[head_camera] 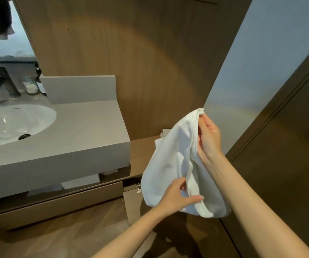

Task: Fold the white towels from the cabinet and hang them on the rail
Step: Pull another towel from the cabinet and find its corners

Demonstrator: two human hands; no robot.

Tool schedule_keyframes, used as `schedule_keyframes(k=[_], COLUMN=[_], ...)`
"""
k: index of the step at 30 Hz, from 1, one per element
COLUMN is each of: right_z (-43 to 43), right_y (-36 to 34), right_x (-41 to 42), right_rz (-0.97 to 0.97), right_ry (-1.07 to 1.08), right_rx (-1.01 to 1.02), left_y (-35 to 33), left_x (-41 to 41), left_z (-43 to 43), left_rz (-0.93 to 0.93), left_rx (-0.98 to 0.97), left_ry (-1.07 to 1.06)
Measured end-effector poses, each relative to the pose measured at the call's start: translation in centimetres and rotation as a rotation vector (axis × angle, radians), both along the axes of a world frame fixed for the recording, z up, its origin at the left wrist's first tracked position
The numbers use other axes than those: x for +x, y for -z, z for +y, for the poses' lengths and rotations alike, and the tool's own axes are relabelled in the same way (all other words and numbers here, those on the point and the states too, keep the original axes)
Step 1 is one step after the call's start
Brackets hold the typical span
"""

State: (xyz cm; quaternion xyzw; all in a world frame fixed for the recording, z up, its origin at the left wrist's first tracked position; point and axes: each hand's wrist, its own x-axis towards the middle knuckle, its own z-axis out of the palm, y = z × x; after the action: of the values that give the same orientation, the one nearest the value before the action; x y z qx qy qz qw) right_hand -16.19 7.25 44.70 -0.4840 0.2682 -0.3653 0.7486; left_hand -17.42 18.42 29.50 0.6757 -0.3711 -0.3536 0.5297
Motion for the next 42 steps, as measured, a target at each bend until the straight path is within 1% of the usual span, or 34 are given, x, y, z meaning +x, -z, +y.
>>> schedule_keyframes(k=[2, 5, 8, 11, 12, 14, 15, 16, 17, 19, 21, 23, 25, 28, 30, 32, 33, 34, 36, 38, 40, 41, 42], right_z=[-0.4, -1.4, -3.0, -3.8, -3.9, -4.1, -4.2, -4.3, -4.5, -4.8, -5.1, -5.1, -4.8, -4.1, -3.8, -3.8, -3.8, -3.8, -3.8, -3.6, -3.4, -3.6, -3.8], right_y=[-0.3, -0.5, -0.2, 1.2, 1.7, 2.6, 3.0, 3.2, 3.3, 3.3, 3.5, 3.8, 4.1, 4.4, 4.7, 4.9, 5.0, 5.0, 4.9, 4.6, 4.3, 4.3, 4.4], right_x=[0.0, -0.2, -0.8, -1.0, -0.9, -0.6, -0.5, -0.4, -0.2, 0.0, 0.3, 0.7, 1.0, 1.3, 1.3, 1.1, 1.0, 1.0, 0.7, 0.5, 0.5, 0.6, 0.8], right_rz=[-0.018, -0.053, -0.039, 0.056, 0.075, 0.096, 0.1, 0.099, 0.097, 0.087, 0.084, 0.084, 0.09, 0.099, 0.095, 0.104, 0.109, 0.114, 0.133, 0.152, 0.166, 0.183, 0.205], right_ry=[-0.006, 0.019, 0.057, 0.101, 0.115, 0.139, 0.15, 0.159, 0.171, 0.198, 0.219, 0.218, 0.199, 0.186, 0.186, 0.189, 0.189, 0.188, 0.166, 0.111, 0.061, 0.052, 0.049], right_rx=[-0.016, 0.009, -0.04, -0.125, -0.136, -0.156, -0.162, -0.159, -0.149, -0.129, -0.125, -0.127, -0.138, -0.171, -0.186, -0.213, -0.227, -0.239, -0.308, -0.425, -0.506, -0.534, -0.553], left_y=[-0.2, 0.2, 1.3, 0.3, -0.5, -2.4, -3.2, -4.0, -4.6, -5.5, -6.2, -6.5, -6.2, -5.8, -5.8, -6.2, -6.6, -7.0, -7.5, -7.6, -7.7, -8.0, -8.4], left_x=[0.1, 1.6, 5.5, 10.3, 11.8, 14.3, 15.2, 16.1, 16.9, 17.9, 18.7, 18.8, 18.7, 18.2, 18.0, 18.5, 19.0, 19.5, 20.1, 20.0, 19.7, 19.6, 19.6], left_z=[-0.1, 1.3, 4.8, 8.7, 9.7, 11.4, 11.9, 12.4, 12.9, 13.7, 14.7, 15.6, 16.1, 16.2, 16.1, 16.2, 16.4, 16.6, 17.2, 18.2, 19.4, 19.9, 20.3], left_rz=[-0.01, -0.052, -0.143, -0.242, -0.311, -0.525, -0.629, -0.682, -0.659, -0.485, -0.317, -0.228, -0.286, -0.502, -0.653, -0.73, -0.699, -0.627, -0.462, -0.222, 0.061, 0.146, 0.176], left_rx=[-0.043, 0.016, 0.077, 0.145, 0.188, 0.302, 0.318, 0.313, 0.276, 0.235, 0.258, 0.294, 0.345, 0.425, 0.419, 0.409, 0.431, 0.481, 0.636, 0.733, 0.724, 0.692, 0.649], left_ry=[0.055, 0.031, -0.133, -0.32, -0.364, -0.436, -0.448, -0.429, -0.391, -0.281, -0.157, -0.069, -0.085, -0.265, -0.387, -0.434, -0.431, -0.405, -0.269, -0.16, -0.155, -0.175, -0.21])
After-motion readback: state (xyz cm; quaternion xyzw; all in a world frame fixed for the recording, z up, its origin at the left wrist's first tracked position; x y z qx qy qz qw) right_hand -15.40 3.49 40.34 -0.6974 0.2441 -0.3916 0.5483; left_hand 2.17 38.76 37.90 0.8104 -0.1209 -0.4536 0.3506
